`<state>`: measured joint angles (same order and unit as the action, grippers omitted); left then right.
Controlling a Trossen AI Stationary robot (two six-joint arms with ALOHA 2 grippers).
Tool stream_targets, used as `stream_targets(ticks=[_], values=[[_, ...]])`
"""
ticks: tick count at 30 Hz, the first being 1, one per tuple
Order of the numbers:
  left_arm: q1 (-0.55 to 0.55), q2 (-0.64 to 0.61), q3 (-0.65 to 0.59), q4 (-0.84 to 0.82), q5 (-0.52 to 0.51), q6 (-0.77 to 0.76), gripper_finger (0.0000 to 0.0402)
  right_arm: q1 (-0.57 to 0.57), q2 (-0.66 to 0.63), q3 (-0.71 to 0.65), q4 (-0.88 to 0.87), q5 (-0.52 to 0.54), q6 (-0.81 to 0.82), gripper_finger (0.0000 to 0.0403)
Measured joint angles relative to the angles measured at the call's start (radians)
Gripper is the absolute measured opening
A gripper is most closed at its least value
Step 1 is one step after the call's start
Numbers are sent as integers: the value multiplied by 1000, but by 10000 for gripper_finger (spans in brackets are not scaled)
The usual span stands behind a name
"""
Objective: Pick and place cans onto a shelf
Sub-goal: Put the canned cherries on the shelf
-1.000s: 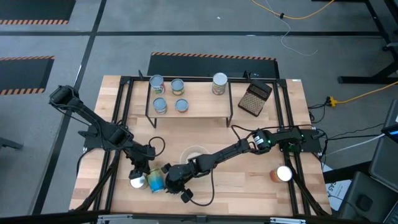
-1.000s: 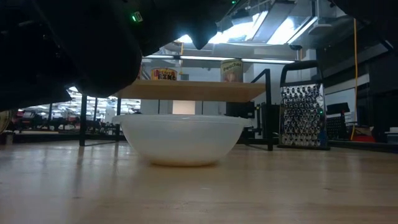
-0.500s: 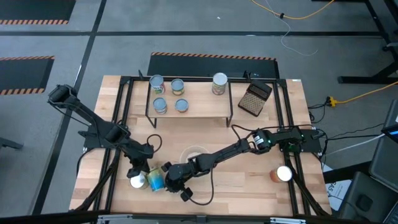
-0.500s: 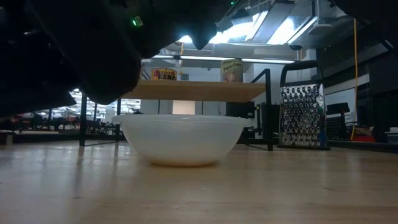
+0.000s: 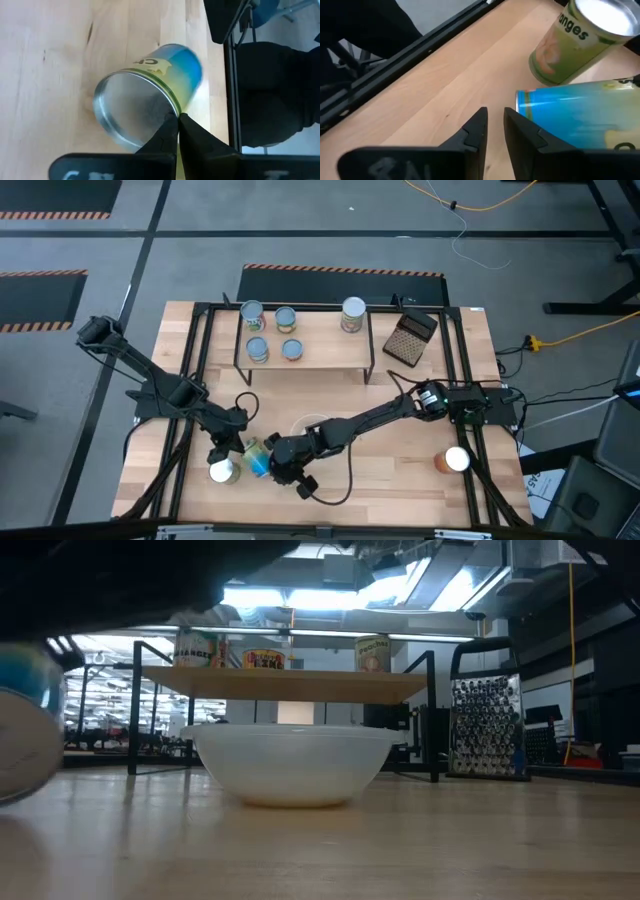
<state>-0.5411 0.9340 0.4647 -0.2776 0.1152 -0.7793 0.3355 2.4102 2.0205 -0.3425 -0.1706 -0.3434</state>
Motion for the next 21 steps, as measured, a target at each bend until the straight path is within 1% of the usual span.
stream_targets(ticks=[5, 7, 10, 13, 15, 18, 21], values=[[0, 1, 59, -33, -15, 3, 1, 0, -68, 0, -135, 4, 3, 67], [0, 1, 89, -59, -30, 4, 1, 1, -97, 0, -201, 21, 8, 67], [0, 0, 144, -116, -41, 4, 1, 2, -144, 0, -305, 74, 26, 67], [0, 0, 215, -223, -68, 13, 1, 3, -194, 0, -399, 154, 30, 67], [0, 1, 275, -314, -95, 32, 1, 3, -217, 0, -433, 210, 51, 67], [0, 2, 368, -440, -148, 56, 1, 3, -237, 0, -463, 291, 78, 67], [0, 2, 443, -538, -204, 57, 1, 3, -241, 0, -458, 327, 77, 67]])
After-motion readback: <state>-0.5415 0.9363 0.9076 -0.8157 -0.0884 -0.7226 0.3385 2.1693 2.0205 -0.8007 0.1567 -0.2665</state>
